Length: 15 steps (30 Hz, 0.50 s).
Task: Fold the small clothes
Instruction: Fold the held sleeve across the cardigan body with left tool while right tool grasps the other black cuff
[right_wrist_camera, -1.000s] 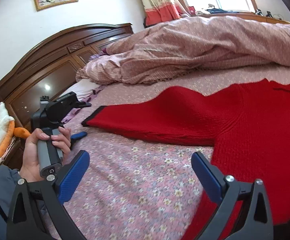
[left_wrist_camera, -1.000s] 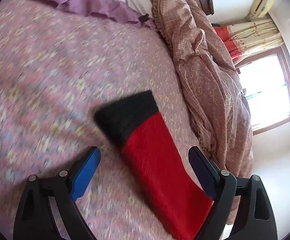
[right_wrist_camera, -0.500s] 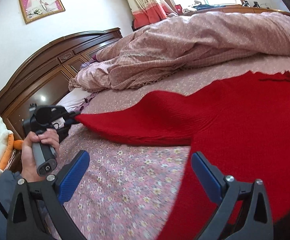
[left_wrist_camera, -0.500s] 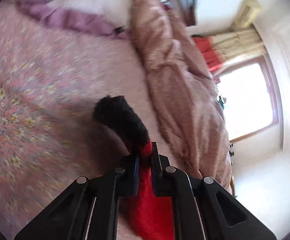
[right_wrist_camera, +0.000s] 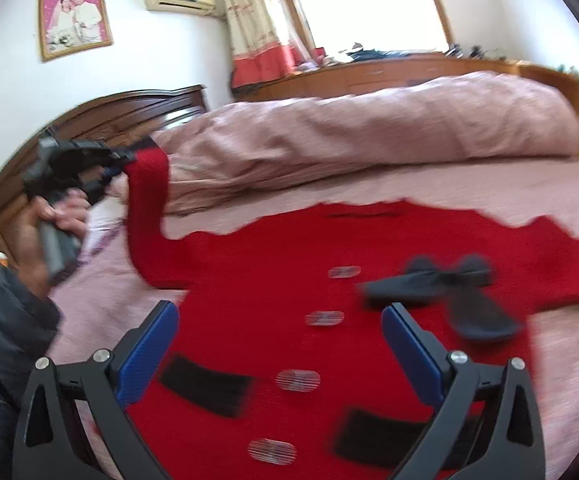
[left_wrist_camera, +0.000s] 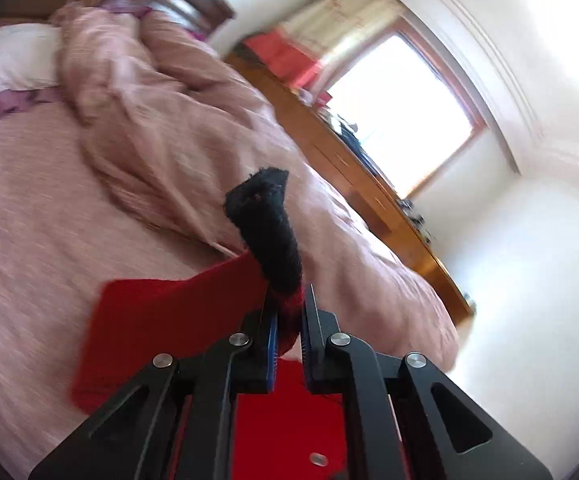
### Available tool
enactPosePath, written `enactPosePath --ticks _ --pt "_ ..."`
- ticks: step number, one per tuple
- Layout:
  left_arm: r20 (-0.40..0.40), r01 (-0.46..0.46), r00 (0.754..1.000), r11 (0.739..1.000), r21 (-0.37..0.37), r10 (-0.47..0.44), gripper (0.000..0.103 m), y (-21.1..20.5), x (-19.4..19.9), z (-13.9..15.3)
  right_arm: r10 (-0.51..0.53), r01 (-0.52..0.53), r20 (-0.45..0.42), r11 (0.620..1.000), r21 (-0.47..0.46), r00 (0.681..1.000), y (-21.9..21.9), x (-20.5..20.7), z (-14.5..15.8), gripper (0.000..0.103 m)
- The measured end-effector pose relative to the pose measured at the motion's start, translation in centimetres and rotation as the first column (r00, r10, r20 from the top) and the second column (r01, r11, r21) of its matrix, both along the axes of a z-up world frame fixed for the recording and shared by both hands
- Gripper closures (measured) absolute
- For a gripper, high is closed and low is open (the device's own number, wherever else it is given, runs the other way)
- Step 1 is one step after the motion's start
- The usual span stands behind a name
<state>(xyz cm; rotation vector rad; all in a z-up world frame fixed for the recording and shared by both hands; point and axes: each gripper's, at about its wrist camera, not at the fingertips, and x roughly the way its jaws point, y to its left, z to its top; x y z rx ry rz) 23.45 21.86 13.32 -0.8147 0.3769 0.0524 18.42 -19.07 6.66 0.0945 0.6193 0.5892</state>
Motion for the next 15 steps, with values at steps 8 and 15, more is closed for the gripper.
enactPosePath --ticks 8,15 --pt "-0.027 0.202 0.979 0.963 0.180 -0.200 0.100 -17.4 4.6 0.5 -0.205 0.207 -0.043 0.978 0.039 0.978 -10.9 1.8 -4.0 0.000" --pt "-0.286 0.436 0.888 0.858 0.272 -0.361 0.086 -29.2 7.9 -8.0 -0.247 0.318 -0.272 0.912 0.258 0.930 -16.4 3.3 -6.8 0.000"
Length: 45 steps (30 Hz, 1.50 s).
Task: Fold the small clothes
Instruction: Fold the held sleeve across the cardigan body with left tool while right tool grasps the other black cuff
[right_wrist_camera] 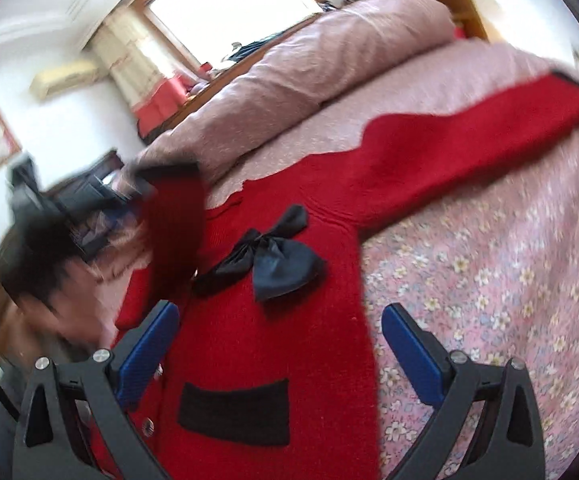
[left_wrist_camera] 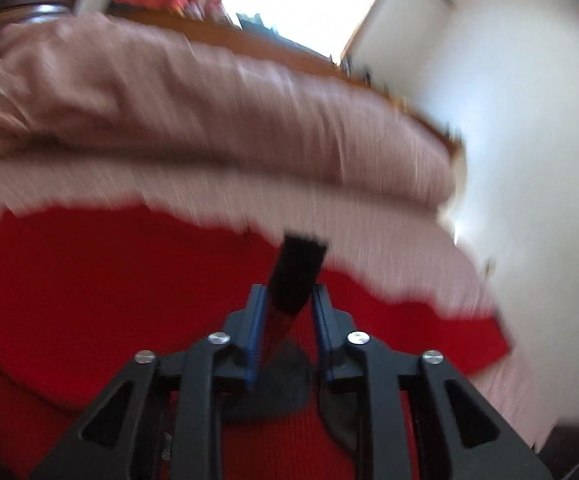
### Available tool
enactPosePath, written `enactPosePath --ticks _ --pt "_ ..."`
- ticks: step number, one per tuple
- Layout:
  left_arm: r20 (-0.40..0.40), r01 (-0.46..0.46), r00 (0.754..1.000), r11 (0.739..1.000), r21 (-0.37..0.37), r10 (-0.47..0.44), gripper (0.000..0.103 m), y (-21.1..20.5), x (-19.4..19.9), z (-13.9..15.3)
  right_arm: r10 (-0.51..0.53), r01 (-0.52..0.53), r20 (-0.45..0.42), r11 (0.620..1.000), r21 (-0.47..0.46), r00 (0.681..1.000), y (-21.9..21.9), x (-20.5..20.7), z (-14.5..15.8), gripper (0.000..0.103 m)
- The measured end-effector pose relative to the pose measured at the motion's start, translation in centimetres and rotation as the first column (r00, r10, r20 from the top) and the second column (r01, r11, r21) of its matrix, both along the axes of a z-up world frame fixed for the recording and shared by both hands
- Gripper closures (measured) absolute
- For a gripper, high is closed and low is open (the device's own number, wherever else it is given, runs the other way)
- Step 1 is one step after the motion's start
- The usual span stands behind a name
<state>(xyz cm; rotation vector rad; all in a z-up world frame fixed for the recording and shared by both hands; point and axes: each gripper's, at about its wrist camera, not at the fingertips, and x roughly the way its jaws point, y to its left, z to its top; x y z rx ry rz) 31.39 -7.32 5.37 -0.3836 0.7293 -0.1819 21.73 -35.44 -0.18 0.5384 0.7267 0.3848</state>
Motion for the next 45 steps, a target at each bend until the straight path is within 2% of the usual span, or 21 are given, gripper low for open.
enactPosePath --ticks 3,5,12,16,18,21,22,25,27,30,31,32,34,36,38,40,43,45 --pt "-0.086 0.062 0.995 0.997 0.043 -0.058 0.085 -2.3 -0.3 -2.7 -0.009 0.009 -0.009 1.000 0.010 1.000 -0.1 0.3 -0.2 0.000" --pt "-0.103 0.082 0.992 0.995 0.054 -0.077 0.083 -3.1 -1.0 -3.1 -0.002 0.002 -0.006 1.000 0.004 1.000 -0.1 0.3 -0.4 0.000" --pt "-0.054 0.083 0.996 0.991 0.103 -0.078 0.074 -1.3 -2.6 -0.4 0.054 -0.054 -0.011 0.999 -0.002 0.999 1.3 1.3 -0.3 0.000" --pt "-0.020 0.060 0.998 0.982 0.181 -0.057 0.069 3.7 -4.1 1.6 0.097 -0.097 -0.012 0.994 -0.043 0.995 2.7 2.6 0.2 0.000" --pt "0.005 0.025 1.000 0.969 0.247 -0.027 0.061 7.1 -5.2 2.4 0.127 -0.127 -0.009 0.990 -0.066 0.992 3.5 3.9 0.8 0.000" --pt "0.046 -0.063 0.998 0.935 0.348 0.050 0.050 13.0 -6.3 2.4 0.203 -0.204 -0.012 0.977 -0.060 0.979 5.0 6.2 1.6 0.000" --pt "0.054 -0.101 0.995 0.923 0.371 0.087 0.049 15.1 -6.4 2.1 0.249 -0.249 -0.006 0.967 -0.053 0.969 5.8 7.3 1.9 0.000" --pt "0.073 -0.215 0.977 0.902 0.375 0.202 0.049 21.0 -6.4 0.5 0.321 -0.322 -0.029 0.945 -0.049 0.947 8.2 10.6 1.8 0.001" --pt "0.043 -0.279 0.959 0.897 0.342 0.282 0.049 23.8 -5.7 -0.7 0.316 -0.319 -0.068 0.947 -0.045 0.946 9.1 12.0 1.0 0.006" --pt "-0.026 -0.287 0.951 0.909 0.303 0.309 0.049 25.5 -4.1 -1.8 0.289 -0.294 -0.145 0.956 -0.008 0.946 9.3 13.0 -1.3 0.013" --pt "-0.052 -0.296 0.945 0.910 0.291 0.324 0.049 26.0 -3.4 -2.1 0.290 -0.294 -0.163 0.956 -0.001 0.943 9.4 13.0 -1.9 0.022" --pt "-0.067 -0.298 0.943 0.917 0.266 0.326 0.049 26.5 -2.9 -2.3 0.291 -0.295 -0.166 0.955 -0.003 0.942 9.3 13.0 -2.0 0.030" --pt "-0.094 -0.316 0.934 0.919 0.237 0.345 0.049 27.3 -2.6 -2.7 0.298 -0.304 -0.164 0.953 -0.011 0.940 9.6 12.9 -2.0 0.033" --pt "-0.129 -0.328 0.923 0.917 0.228 0.363 0.049 27.9 -2.5 -3.2 0.301 -0.306 -0.169 0.952 -0.005 0.938 9.9 13.0 -2.1 0.041" --pt "-0.147 -0.321 0.923 0.923 0.211 0.355 0.049 28.2 -2.7 -3.6 0.289 -0.298 -0.185 0.954 -0.022 0.939 10.0 13.1 -2.2 0.066" --pt "-0.167 -0.301 0.928 0.936 0.185 0.331 0.049 28.0 -2.8 -3.9 0.255 -0.278 -0.207 0.957 -0.087 0.944 10.0 13.1 -2.3 0.079" --pt "-0.202 -0.257 0.937 0.955 0.151 0.284 0.049 26.7 -2.1 -4.5 0.251 -0.280 -0.199 0.950 -0.139 0.947 10.3 13.1 -1.7 0.083" --pt "-0.223 -0.235 0.938 0.960 0.155 0.266 0.049 25.9 -1.6 -5.3 0.258 -0.289 -0.186 0.943 -0.166 0.948 10.4 12.9 -1.2 0.085"
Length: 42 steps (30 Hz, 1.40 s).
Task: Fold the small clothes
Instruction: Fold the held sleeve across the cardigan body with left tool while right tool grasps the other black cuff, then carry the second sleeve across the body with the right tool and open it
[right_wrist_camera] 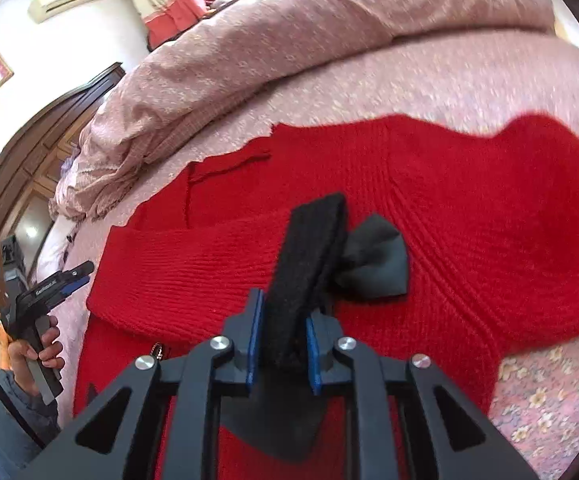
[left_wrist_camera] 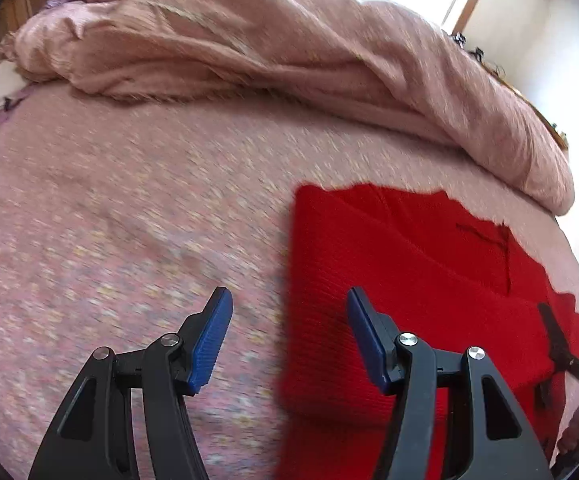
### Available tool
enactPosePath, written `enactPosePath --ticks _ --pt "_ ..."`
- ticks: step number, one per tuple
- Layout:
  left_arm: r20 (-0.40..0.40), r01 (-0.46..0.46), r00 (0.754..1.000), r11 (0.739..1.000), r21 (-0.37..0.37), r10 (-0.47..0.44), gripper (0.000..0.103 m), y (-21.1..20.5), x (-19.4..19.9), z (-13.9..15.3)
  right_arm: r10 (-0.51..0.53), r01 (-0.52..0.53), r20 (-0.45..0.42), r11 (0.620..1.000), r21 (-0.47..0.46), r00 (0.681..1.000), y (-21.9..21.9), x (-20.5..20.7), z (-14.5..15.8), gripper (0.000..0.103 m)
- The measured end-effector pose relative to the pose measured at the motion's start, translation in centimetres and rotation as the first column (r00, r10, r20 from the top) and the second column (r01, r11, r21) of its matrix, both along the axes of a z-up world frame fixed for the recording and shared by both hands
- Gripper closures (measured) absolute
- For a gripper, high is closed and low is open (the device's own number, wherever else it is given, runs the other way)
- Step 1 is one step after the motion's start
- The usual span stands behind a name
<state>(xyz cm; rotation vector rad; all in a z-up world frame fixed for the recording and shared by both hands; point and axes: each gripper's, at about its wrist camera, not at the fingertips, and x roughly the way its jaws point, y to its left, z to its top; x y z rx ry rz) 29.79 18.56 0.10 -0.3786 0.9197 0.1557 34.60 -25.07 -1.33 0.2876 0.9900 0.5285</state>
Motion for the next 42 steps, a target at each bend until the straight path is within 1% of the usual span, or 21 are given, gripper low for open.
enactPosePath --ticks 2,4,6,7,9,11,14,16,18,20,22,23,24,25,27,30,35,38,39,40,42 --pt "-0.023 0.001 1.000 1.000 0.031 -0.001 0.049 -0.8 0.4 -0.8 0.013 -0.013 0.030 1.000 -0.018 0.999 0.3 -0.2 0.9 0.085" --pt "-0.015 -0.002 1.000 0.999 0.040 0.002 0.051 -1.1 0.6 -1.5 0.021 -0.019 0.056 0.999 -0.038 0.998 0.5 -0.3 1.6 0.086" --pt "0.010 0.005 1.000 1.000 0.029 -0.006 0.089 -1.3 0.8 -1.6 0.027 -0.024 0.066 0.999 -0.043 0.997 0.6 -0.3 2.0 0.089" --pt "0.007 0.010 1.000 1.000 0.021 -0.010 0.090 -1.4 0.9 -1.5 0.028 -0.025 0.066 0.999 -0.041 0.997 0.6 -0.2 2.1 0.091" --pt "0.025 -0.001 1.000 1.000 0.027 0.000 0.094 -1.4 0.6 -1.1 0.027 -0.023 0.075 0.998 -0.055 0.997 0.8 0.0 2.4 0.091" --pt "0.032 -0.014 0.999 1.000 0.012 0.014 0.095 -1.1 0.5 -1.0 0.032 -0.023 0.108 0.996 -0.087 0.994 1.0 -0.1 3.1 0.091" --pt "0.033 -0.056 0.998 0.998 -0.030 0.057 0.096 -0.2 0.4 -1.1 0.060 -0.039 0.190 0.993 -0.110 0.980 1.6 0.0 4.6 0.091" --pt "0.036 -0.071 0.997 0.997 -0.027 0.072 0.097 0.1 0.3 -1.1 0.088 -0.054 0.263 0.990 -0.133 0.961 2.1 -0.1 5.7 0.091" --pt "0.036 -0.089 0.995 0.996 -0.007 0.090 0.100 0.5 0.2 -1.2 0.113 -0.056 0.317 0.981 -0.184 0.942 2.5 0.0 6.0 0.092" --pt "0.031 -0.101 0.994 0.995 0.003 0.101 0.100 0.6 0.2 -1.4 0.110 -0.048 0.288 0.976 -0.212 0.951 2.7 0.6 5.3 0.091" --pt "0.023 -0.108 0.994 0.994 0.004 0.108 0.100 1.0 0.3 -1.7 0.082 -0.039 0.182 0.973 -0.228 0.980 2.3 1.7 3.1 0.091" --pt "0.019 -0.113 0.993 0.994 0.002 0.113 0.100 1.1 0.3 -1.8 0.062 -0.034 0.107 0.968 -0.249 0.992 2.1 2.4 1.5 0.091" --pt "0.016 -0.117 0.993 0.993 -0.001 0.117 0.100 1.2 0.4 -1.8 0.053 -0.032 0.076 0.966 -0.255 0.996 2.0 2.6 0.8 0.091" --pt "0.015 -0.118 0.993 0.993 -0.005 0.119 0.100 1.3 0.4 -1.7 0.043 -0.028 0.060 0.972 -0.232 0.997 1.7 2.7 0.2 0.091" --pt "0.018 -0.121 0.992 0.993 -0.013 0.122 0.100 1.6 0.4 -1.7 0.025 -0.013 0.058 0.979 -0.204 0.998 1.3 2.9 0.4 0.091" --pt "0.029 -0.121 0.992 0.992 -0.033 0.122 0.100 1.9 0.3 -1.6 0.035 -0.013 0.095 0.975 -0.222 0.995 1.6 2.6 1.1 0.091" --pt "0.047 -0.117 0.992 0.992 -0.044 0.119 0.100 1.5 -0.1 -1.2 0.048 0.009 0.237 0.972 -0.233 0.970 2.3 1.6 2.9 0.091" --pt "0.054 -0.103 0.993 0.995 -0.020 0.104 0.100 0.4 -0.2 -0.8 0.026 0.045 0.305 0.974 -0.223 0.952 2.3 1.8 4.1 0.091" --pt "0.061 -0.098 0.993 0.995 -0.012 0.099 0.100 -0.1 -0.3 -0.6 0.020 0.055 0.312 0.971 -0.231 0.950 2.2 1.9 4.2 0.091" --pt "0.066 -0.092 0.993 0.996 -0.008 0.093 0.100 0.4 -0.2 -0.8 0.016 0.061 0.303 0.968 -0.242 0.953 2.2 2.2 4.0 0.091" --pt "0.079 -0.082 0.993 0.997 0.006 0.082 0.100 -0.3 -0.2 -0.5 0.008 0.057 0.253 0.967 -0.247 0.967 2.0 2.6 3.0 0.091"
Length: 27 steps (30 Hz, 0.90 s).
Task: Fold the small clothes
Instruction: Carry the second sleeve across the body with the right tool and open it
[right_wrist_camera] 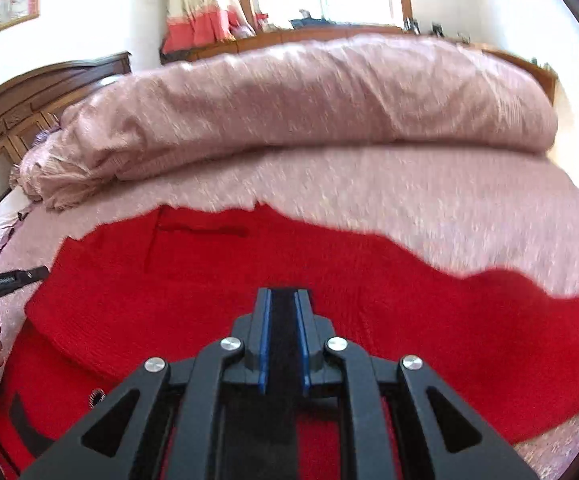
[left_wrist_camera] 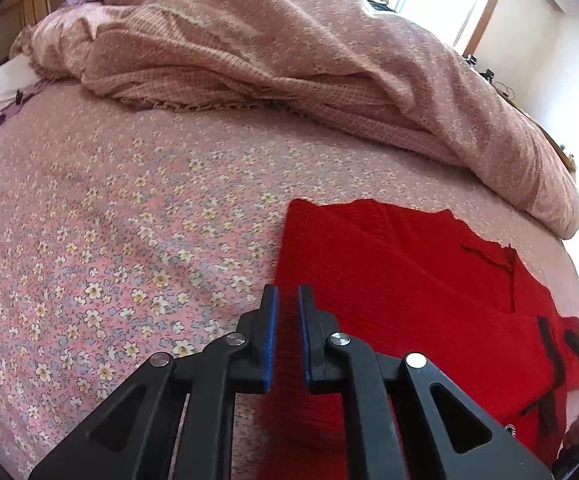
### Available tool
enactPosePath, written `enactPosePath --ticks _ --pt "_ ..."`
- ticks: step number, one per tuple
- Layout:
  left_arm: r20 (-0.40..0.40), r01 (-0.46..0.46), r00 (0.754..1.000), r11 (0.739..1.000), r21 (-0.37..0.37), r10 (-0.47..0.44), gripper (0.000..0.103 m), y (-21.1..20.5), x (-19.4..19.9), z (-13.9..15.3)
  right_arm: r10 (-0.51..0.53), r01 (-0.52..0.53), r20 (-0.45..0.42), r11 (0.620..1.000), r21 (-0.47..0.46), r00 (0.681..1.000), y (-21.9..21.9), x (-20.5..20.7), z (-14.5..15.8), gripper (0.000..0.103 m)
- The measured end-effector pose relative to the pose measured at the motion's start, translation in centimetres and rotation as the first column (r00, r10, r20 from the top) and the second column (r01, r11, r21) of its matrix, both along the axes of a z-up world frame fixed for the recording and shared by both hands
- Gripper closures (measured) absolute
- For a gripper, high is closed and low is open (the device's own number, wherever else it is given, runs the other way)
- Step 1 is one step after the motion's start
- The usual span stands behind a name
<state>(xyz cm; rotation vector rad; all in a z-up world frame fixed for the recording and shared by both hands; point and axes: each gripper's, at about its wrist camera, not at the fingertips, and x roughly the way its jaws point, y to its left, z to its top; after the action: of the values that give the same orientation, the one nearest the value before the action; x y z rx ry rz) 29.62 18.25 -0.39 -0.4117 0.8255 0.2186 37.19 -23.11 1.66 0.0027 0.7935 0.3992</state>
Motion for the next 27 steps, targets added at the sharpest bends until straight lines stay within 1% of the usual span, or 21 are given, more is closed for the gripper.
enactPosePath --ticks 2,3,6,7,9,10,12,13,14,15,16,18,19,21,22,23,25,27 --pt "0.006 0.011 1.000 1.000 0.013 -0.011 0.100 -0.6 0.1 0.3 -0.008 0.006 -0.082 1.000 -0.020 0.997 0.0 0.5 -1.4 0.091" --pt "0.005 0.023 1.000 0.999 0.024 -0.023 0.099 -1.0 0.2 0.4 -0.009 0.006 -0.101 1.000 -0.030 0.995 0.1 0.5 -1.8 0.091" --pt "-0.002 0.040 0.999 0.998 0.052 -0.040 0.099 -1.7 0.7 0.5 -0.007 0.004 -0.114 1.000 -0.030 0.993 0.1 0.3 -2.1 0.090" --pt "-0.004 0.046 0.999 0.997 0.058 -0.046 0.098 -2.0 0.7 0.5 -0.006 0.005 -0.118 1.000 -0.015 0.993 -0.1 0.4 -2.0 0.088" --pt "-0.011 0.060 0.998 0.996 0.068 -0.059 0.095 -2.3 0.9 0.3 -0.005 0.010 -0.125 0.999 0.036 0.992 -0.6 0.4 -1.7 0.082" --pt "-0.016 0.063 0.998 0.995 0.075 -0.062 0.095 -2.7 0.9 0.3 0.001 0.007 -0.127 0.998 0.068 0.992 -0.9 0.6 -1.6 0.077" --pt "-0.020 0.069 0.997 0.994 0.081 -0.068 0.095 -2.9 1.2 0.1 0.018 -0.005 -0.116 0.994 0.109 0.993 -1.1 1.0 -1.3 0.071" --pt "-0.023 0.074 0.997 0.994 0.085 -0.073 0.094 -3.0 1.3 0.1 0.031 -0.020 -0.102 0.994 0.109 0.994 -1.0 1.5 -1.1 0.062" --pt "-0.024 0.079 0.997 0.993 0.088 -0.077 0.095 -3.2 1.4 0.0 0.043 -0.034 -0.088 0.994 0.101 0.995 -0.8 2.0 -0.9 0.051" --pt "-0.024 0.086 0.996 0.992 0.094 -0.084 0.094 -3.4 1.4 0.1 0.064 -0.057 -0.075 0.994 0.096 0.995 -0.4 2.7 -0.8 0.047" --pt "-0.024 0.091 0.996 0.991 0.100 -0.089 0.094 -3.5 1.5 0.1 0.084 -0.076 -0.079 0.992 0.104 0.993 -0.2 3.1 -0.9 0.043" --pt "-0.024 0.093 0.996 0.989 0.116 -0.091 0.094 -3.7 1.8 0.2 0.119 -0.107 -0.106 0.987 0.117 0.987 0.7 4.1 -1.6 0.043" --pt "-0.024 0.092 0.996 0.989 0.117 -0.089 0.094 -3.6 2.0 0.2 0.121 -0.112 -0.123 0.990 0.083 0.985 1.5 4.5 -2.2 0.043" --pt "-0.028 0.084 0.996 0.991 0.102 -0.081 0.094 -3.4 2.4 0.0 0.102 -0.104 -0.125 0.995 -0.005 0.987 2.4 4.6 -3.0 0.067" --pt "-0.031 0.080 0.997 0.992 0.095 -0.077 0.094 -3.4 2.5 -0.2 0.101 -0.104 -0.113 0.994 -0.030 0.988 2.7 4.4 -3.2 0.095" --pt "-0.033 0.076 0.997 0.993 0.088 -0.073 0.094 -3.3 2.6 -0.3 0.100 -0.104 -0.108 0.994 -0.034 0.989 2.6 4.4 -3.2 0.103" --pt "-0.034 0.069 0.997 0.994 0.085 -0.067 0.094 -3.3 2.7 -0.5 0.100 -0.101 -0.084 0.995 0.001 0.991 2.3 4.3 -2.5 0.103" --pt "-0.034 0.066 0.997 0.994 0.089 -0.063 0.094 -3.3 2.8 -0.4 0.092 -0.092 -0.017 0.995 0.026 0.996 2.0 4.0 -1.3 0.103"
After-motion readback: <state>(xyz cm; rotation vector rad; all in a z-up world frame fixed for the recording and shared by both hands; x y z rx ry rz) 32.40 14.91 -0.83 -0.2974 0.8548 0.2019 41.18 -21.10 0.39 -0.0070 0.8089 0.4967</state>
